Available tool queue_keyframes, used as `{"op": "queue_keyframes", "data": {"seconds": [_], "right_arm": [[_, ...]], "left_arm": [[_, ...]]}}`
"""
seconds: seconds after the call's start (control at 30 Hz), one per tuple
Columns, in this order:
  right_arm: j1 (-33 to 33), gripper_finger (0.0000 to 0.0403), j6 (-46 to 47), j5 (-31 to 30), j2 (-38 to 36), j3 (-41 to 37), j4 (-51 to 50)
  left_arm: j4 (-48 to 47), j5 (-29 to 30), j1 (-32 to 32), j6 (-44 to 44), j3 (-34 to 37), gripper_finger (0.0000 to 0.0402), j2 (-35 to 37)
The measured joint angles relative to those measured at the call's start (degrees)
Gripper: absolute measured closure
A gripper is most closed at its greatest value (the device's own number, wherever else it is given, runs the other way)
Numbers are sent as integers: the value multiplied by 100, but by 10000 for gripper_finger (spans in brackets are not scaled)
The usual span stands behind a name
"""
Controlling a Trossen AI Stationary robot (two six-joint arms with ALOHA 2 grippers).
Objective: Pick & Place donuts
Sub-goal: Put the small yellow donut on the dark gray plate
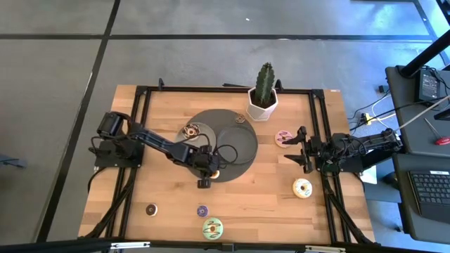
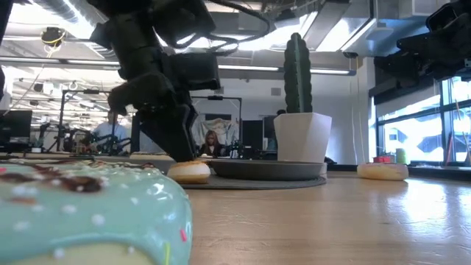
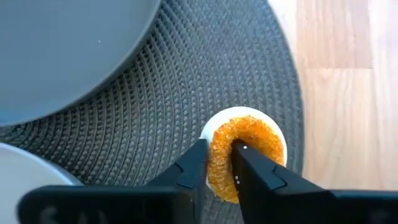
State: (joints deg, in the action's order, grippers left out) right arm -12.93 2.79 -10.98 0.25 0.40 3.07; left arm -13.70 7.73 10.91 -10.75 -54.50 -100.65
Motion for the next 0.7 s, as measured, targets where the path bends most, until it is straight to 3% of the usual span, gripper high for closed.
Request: {"op": "queue_keyframes", "data": {"seconds": [0.23,0.43,0.6,0.7], "right_arm": [[0,144,-3,0,1,0,-3],[0,144,-7,-2,0,0,-2],[0,144,-16,-2,0,0,0],[0,144,-26,-2,0,0,-2]], "left_arm": [[-451,-187,-316,66,-446,394,253],[-442,7,-933,105,-1190,384,262],[-338,384,-1522,280,-1415,387,224],[-223,122,-1817,312,-1419,393,224]]}}
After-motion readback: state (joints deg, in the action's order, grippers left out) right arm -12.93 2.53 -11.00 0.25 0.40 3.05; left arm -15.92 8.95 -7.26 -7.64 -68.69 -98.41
